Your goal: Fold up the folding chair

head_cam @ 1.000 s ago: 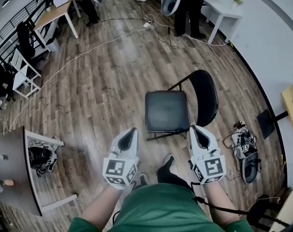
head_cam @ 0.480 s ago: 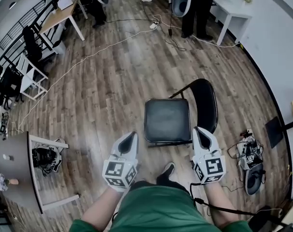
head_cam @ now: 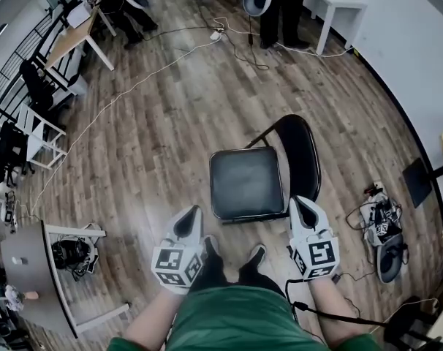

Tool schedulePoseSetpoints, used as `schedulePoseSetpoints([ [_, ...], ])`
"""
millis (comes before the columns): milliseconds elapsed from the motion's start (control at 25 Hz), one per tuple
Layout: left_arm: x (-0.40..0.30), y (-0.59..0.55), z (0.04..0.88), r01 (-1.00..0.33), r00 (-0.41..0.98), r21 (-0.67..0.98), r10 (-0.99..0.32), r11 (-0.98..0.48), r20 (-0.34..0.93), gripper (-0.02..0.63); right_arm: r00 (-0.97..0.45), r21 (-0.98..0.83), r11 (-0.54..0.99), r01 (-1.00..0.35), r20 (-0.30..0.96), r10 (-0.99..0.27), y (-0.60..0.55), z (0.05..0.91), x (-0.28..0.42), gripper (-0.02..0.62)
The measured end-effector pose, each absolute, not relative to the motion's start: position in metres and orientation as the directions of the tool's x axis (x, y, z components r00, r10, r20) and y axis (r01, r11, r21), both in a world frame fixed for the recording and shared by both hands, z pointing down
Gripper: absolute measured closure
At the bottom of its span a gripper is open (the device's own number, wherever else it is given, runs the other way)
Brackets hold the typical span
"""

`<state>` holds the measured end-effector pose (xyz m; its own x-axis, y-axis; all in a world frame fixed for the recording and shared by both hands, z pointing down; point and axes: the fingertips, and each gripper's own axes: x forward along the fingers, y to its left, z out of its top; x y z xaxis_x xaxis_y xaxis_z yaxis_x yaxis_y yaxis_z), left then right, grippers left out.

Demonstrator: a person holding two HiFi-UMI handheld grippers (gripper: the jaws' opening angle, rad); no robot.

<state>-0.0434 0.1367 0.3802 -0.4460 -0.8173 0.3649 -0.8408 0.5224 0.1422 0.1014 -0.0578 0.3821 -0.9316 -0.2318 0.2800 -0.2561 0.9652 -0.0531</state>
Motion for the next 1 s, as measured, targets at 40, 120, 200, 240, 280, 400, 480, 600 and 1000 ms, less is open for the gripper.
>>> schedulePoseSetpoints([
  [40, -0.046, 0.133, 0.383, -0.843, -0.437, 0.149, -0.819, 0.517, 0.371, 0.594, -0.928, -0.051, 0.962, -0.267, 0.284, -0.242, -0.062, 0.383, 0.102, 0.592],
  [120, -0.051, 0.124, 0.388, -0.850, -0.418, 0.160, -0.827, 0.502, 0.377, 0.594, -0.920, -0.045, 0.956, -0.290, 0.290, -0.265, -0.071, 0.386, 0.104, 0.592],
  [200, -0.057, 0.112, 0.391, -0.861, -0.393, 0.170, -0.839, 0.480, 0.376, 0.594, -0.906, -0.039, 0.946, -0.323, 0.304, -0.296, -0.082, 0.390, 0.106, 0.592],
  [240, -0.061, 0.107, 0.393, -0.867, -0.380, 0.176, -0.846, 0.467, 0.374, 0.594, -0.896, -0.034, 0.939, -0.342, 0.313, -0.315, -0.086, 0.392, 0.107, 0.592],
  [280, -0.066, 0.103, 0.394, -0.872, -0.367, 0.181, -0.853, 0.454, 0.371, 0.594, -0.886, -0.029, 0.932, -0.362, 0.322, -0.334, -0.089, 0.394, 0.107, 0.592],
  [400, -0.088, 0.093, 0.399, -0.887, -0.329, 0.197, -0.870, 0.418, 0.367, 0.592, -0.855, -0.017, 0.908, -0.418, 0.345, -0.387, -0.095, 0.398, 0.103, 0.592],
  [480, -0.107, 0.088, 0.402, -0.894, -0.306, 0.206, -0.878, 0.398, 0.368, 0.594, -0.834, -0.014, 0.891, -0.455, 0.359, -0.420, -0.096, 0.400, 0.095, 0.592],
  [600, -0.135, 0.087, 0.409, -0.902, -0.268, 0.227, -0.887, 0.368, 0.375, 0.594, -0.799, -0.010, 0.861, -0.508, 0.377, -0.467, -0.095, 0.402, 0.087, 0.592],
  [1000, -0.223, 0.092, 0.445, -0.919, -0.170, 0.267, -0.904, 0.289, 0.393, 0.594, -0.651, -0.115, 0.678, -0.726, 0.433, -0.624, -0.089, 0.418, 0.084, 0.592],
])
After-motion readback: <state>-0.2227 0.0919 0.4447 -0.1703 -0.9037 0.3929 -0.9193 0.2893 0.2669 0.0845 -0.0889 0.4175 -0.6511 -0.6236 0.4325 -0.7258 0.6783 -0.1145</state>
